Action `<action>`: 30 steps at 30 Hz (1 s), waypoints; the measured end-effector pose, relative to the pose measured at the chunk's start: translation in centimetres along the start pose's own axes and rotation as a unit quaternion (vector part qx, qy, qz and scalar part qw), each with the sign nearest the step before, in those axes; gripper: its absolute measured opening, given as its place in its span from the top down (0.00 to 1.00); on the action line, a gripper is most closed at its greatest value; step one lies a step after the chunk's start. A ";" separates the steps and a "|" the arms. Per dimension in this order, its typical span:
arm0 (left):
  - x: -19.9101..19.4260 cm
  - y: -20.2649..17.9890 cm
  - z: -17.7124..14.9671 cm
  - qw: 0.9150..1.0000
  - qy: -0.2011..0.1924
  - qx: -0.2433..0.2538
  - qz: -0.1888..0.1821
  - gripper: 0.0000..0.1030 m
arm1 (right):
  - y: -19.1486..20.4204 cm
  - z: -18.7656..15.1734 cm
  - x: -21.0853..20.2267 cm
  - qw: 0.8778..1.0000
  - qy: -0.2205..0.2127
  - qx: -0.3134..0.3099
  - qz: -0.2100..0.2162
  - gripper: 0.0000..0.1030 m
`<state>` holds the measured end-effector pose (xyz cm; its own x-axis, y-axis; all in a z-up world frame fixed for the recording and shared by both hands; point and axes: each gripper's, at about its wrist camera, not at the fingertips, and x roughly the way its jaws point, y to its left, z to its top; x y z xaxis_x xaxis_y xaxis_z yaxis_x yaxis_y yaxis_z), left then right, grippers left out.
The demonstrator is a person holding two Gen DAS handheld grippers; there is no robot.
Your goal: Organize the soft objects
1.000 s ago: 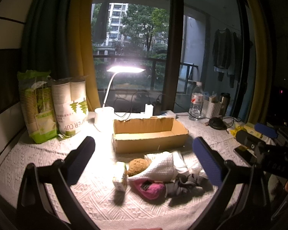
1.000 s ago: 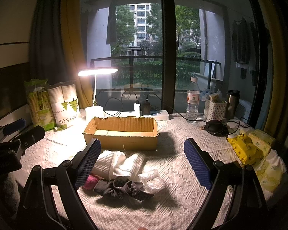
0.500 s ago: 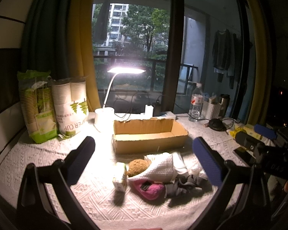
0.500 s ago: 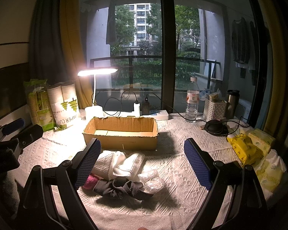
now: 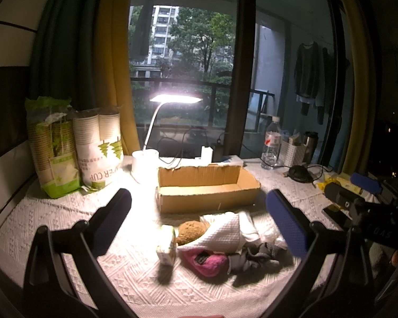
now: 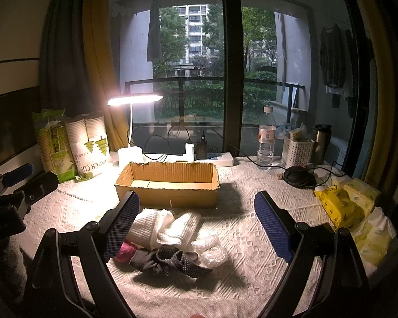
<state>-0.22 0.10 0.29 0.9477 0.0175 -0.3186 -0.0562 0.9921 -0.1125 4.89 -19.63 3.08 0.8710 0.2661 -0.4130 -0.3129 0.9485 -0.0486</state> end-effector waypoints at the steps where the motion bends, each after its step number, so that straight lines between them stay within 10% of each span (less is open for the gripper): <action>1: 0.0 0.0 0.0 1.000 0.000 0.000 0.000 0.01 | 0.0 0.0 0.0 1.000 0.000 0.001 0.000 0.12; 30: 11.0 3.8 -5.5 0.988 0.147 -0.007 0.055 0.01 | -4.0 -4.8 10.1 0.991 0.128 0.041 -0.020 0.12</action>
<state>8.21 3.42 -8.81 0.8033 0.0853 -0.5894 -0.1587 0.9846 -0.0739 13.18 -21.59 -5.26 0.7542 0.1864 -0.6296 -0.2396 0.9709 0.0005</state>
